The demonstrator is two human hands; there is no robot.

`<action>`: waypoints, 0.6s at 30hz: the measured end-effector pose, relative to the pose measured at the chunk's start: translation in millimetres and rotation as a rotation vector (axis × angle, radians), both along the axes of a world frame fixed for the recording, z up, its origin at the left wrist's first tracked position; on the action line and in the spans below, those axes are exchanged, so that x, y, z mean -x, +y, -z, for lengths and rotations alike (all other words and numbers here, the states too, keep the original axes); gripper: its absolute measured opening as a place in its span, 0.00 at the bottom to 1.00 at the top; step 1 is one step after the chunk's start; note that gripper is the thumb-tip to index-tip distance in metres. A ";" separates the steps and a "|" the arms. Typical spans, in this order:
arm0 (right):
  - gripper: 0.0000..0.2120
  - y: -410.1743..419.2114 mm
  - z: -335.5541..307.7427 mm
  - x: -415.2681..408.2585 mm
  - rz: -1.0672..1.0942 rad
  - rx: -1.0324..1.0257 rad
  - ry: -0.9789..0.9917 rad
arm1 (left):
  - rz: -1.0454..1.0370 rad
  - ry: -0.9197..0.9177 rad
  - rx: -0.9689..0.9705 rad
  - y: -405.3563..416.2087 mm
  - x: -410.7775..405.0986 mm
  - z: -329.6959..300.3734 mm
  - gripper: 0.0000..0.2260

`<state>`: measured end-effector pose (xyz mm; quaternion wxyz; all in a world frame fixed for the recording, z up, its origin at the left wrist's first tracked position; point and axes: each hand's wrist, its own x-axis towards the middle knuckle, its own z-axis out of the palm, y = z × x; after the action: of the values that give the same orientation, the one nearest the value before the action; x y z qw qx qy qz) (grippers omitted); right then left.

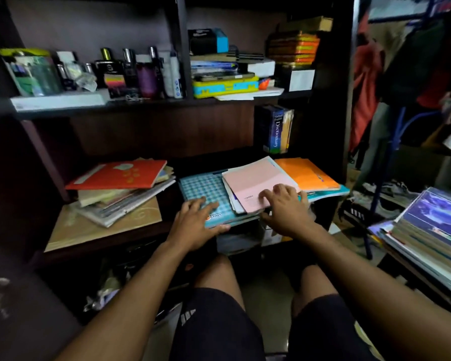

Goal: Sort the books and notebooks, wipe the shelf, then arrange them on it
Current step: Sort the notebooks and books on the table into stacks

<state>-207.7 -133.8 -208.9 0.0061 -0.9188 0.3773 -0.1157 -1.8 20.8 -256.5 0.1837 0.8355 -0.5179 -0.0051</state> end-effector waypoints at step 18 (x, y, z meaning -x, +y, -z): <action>0.21 -4.4 10.6 -4.8 -0.013 0.093 -0.006 | -0.096 0.334 0.071 -7.4 -26.5 -10.6 0.34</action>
<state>-202.9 -138.1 -219.5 -0.0346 -0.9201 0.3657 -0.1360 24.6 13.4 -246.0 0.2968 0.8398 -0.4394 -0.1167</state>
